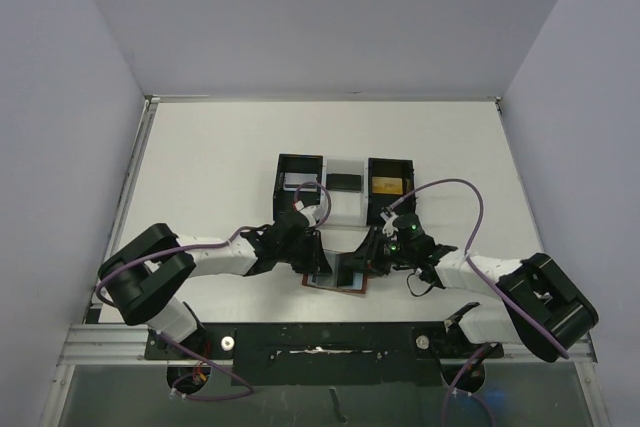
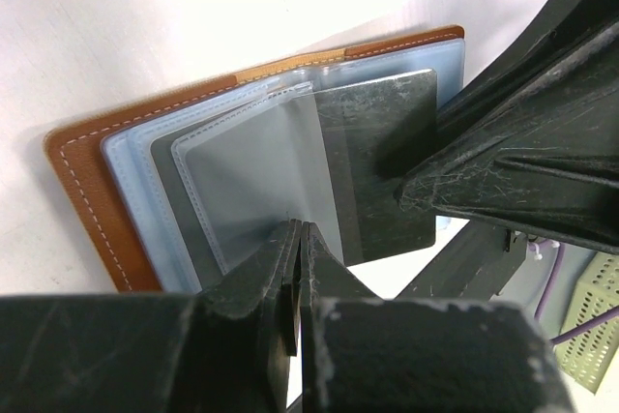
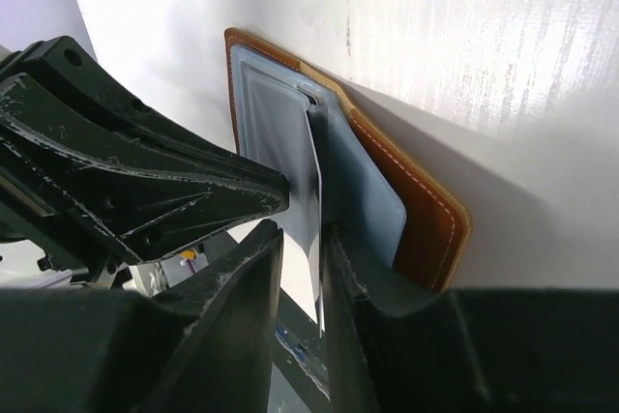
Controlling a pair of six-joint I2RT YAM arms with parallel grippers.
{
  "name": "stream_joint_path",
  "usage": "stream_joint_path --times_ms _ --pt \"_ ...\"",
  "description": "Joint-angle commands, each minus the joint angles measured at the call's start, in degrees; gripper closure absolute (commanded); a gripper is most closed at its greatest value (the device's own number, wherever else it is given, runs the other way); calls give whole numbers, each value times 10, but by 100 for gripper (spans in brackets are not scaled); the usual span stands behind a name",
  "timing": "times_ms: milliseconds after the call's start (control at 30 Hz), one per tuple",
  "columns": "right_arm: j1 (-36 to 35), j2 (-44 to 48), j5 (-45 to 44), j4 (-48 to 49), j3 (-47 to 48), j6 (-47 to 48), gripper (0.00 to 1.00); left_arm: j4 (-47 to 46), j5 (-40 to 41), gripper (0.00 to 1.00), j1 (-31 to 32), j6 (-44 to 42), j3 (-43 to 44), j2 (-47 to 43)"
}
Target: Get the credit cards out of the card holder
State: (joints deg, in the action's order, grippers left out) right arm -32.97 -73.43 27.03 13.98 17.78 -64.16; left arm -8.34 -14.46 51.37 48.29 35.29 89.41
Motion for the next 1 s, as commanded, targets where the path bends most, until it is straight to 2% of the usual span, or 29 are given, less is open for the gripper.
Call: stream_joint_path --times_ms 0,133,233,467,633,667,800,967 --pt "2 -1 0 31 13 -5 79 -4 0 100 5 0 -5 15" --pt "0 2 1 31 14 -4 88 -2 3 100 5 0 -6 12" --pt "1 16 -11 -3 22 9 100 0 10 100 5 0 -10 4" --pt "11 89 -27 -81 46 44 100 41 61 100 5 -1 -8 -29" --pt "11 152 -77 -143 76 90 100 52 80 100 1 -14 -6 -67" --pt "11 164 -88 -149 81 100 100 52 82 99 -1 -16 -7 -75" --pt "9 206 -118 -161 97 147 100 53 89 83 -10 -32 -7 -127" --pt "5 249 -160 -144 103 203 100 112 113 62 -53 -66 0 -210"
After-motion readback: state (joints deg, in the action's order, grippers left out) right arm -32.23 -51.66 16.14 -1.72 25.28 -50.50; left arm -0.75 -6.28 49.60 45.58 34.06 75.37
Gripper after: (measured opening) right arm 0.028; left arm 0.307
